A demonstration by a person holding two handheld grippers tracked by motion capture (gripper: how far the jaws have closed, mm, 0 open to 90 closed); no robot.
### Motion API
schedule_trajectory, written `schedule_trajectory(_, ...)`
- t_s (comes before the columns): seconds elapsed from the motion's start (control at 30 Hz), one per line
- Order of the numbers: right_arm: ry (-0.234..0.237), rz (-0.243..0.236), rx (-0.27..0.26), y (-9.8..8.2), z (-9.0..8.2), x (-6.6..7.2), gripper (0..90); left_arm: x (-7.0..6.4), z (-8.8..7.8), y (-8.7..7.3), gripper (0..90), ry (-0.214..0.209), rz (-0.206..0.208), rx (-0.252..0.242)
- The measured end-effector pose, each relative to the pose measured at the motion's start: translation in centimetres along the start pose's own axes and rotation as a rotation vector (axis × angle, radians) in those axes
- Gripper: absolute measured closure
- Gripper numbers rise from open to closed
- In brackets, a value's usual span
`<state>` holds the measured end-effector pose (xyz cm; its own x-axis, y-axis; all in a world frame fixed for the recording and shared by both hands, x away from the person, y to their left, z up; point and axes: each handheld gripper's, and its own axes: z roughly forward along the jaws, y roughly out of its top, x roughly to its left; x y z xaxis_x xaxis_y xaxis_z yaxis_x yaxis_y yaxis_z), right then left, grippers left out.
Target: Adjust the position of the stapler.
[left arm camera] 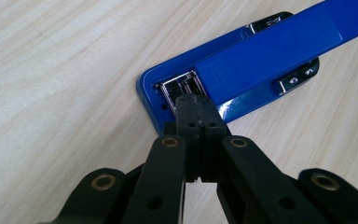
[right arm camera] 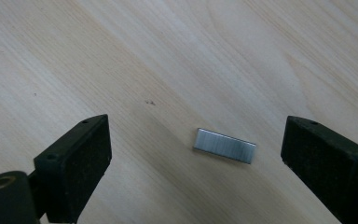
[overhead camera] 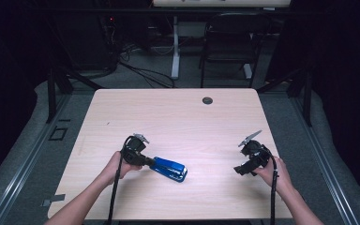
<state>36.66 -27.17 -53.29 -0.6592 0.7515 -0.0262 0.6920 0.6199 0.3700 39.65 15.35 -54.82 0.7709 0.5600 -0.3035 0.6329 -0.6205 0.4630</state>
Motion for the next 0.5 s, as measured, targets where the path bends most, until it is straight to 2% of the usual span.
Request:
schedule_trajectory(0.17, 0.027, -0.001, -0.016, 0.5, 0.0, 1.1, 8.7, -0.4, 0.3, 0.1, 90.0, -0.012, -0.001, -0.008)
schedule_trajectory(0.2, 0.025, -0.023, 0.0, 0.8, -0.2, 1.4, 8.8, -0.4, 0.4, 0.1, 90.0, -0.016, -0.002, -0.009)
schedule_trajectory(0.27, 0.046, -0.015, -0.027, 1.0, -0.1, 2.2, 8.8, -0.6, 0.5, 0.2, 90.0, -0.019, 0.008, -0.003)
schedule_trajectory(0.3, 0.045, -0.031, -0.017, 1.2, -0.3, 2.3, 8.7, -0.7, 0.6, 0.3, 90.0, -0.024, 0.009, -0.005)
schedule_trajectory(0.5, 0.105, -0.057, -0.046, 2.2, -0.4, 4.2, 9.6, -1.5, 1.0, 0.6, 90.0, -0.033, 0.013, -0.008)
